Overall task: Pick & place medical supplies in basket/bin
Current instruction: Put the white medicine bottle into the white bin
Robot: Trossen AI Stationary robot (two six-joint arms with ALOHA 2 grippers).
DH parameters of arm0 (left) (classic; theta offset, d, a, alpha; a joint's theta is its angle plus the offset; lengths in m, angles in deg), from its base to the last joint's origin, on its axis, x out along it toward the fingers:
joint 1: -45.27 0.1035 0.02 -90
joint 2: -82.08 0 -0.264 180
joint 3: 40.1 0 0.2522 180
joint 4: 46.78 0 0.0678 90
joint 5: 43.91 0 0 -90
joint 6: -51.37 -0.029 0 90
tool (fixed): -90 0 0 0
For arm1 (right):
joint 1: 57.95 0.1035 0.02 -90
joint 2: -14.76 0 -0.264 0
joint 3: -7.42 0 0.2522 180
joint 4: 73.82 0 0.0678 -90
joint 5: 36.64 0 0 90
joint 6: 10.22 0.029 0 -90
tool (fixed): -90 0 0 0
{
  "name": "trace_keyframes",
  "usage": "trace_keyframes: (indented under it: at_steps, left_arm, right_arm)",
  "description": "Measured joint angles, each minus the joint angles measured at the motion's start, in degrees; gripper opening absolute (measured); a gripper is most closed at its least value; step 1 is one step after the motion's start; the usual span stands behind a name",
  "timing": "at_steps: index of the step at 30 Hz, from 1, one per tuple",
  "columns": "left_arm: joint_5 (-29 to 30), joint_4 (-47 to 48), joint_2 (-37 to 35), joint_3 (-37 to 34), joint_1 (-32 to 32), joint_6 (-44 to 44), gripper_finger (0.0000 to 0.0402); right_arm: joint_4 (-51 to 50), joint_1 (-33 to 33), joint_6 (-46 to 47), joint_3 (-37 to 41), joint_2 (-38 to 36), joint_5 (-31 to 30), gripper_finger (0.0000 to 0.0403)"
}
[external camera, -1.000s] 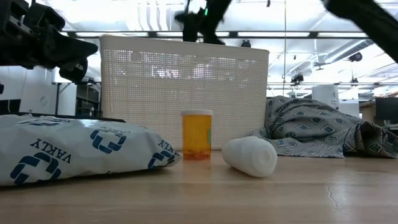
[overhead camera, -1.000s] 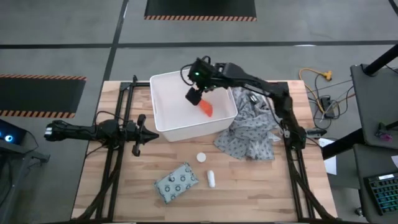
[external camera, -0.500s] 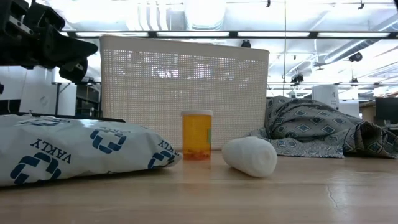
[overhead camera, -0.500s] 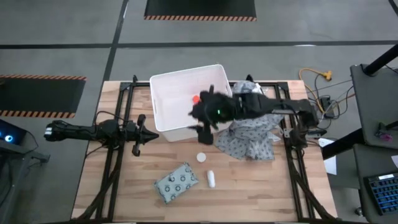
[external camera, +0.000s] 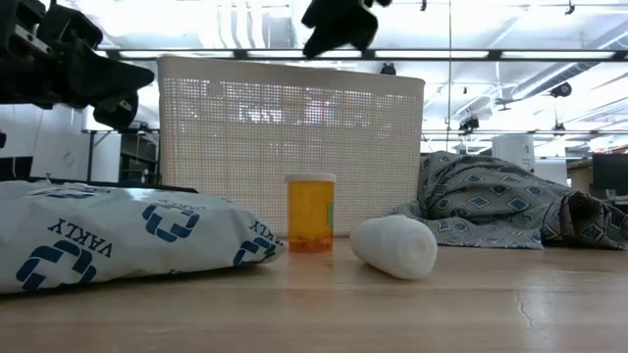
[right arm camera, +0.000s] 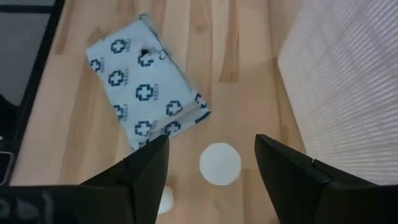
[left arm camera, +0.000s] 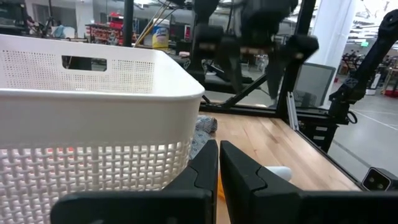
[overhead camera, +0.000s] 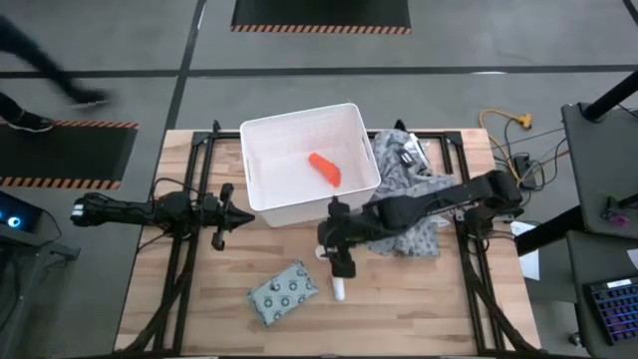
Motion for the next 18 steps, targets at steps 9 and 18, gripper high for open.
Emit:
trace_keyframes:
  at_steps: [9,18]
  left_arm:
    - [0.0,0.0,0.0,0.0,0.0,0.0,0.0]
    - [0.0,0.0,0.0,0.0,0.0,0.0,0.0]
  right_arm:
    - [10.1,0.4,0.5,9.3,0.1,-0.1,0.0274]
    - [20.6,0.3,-1.0,17.6,0.1,-0.3,0.0315]
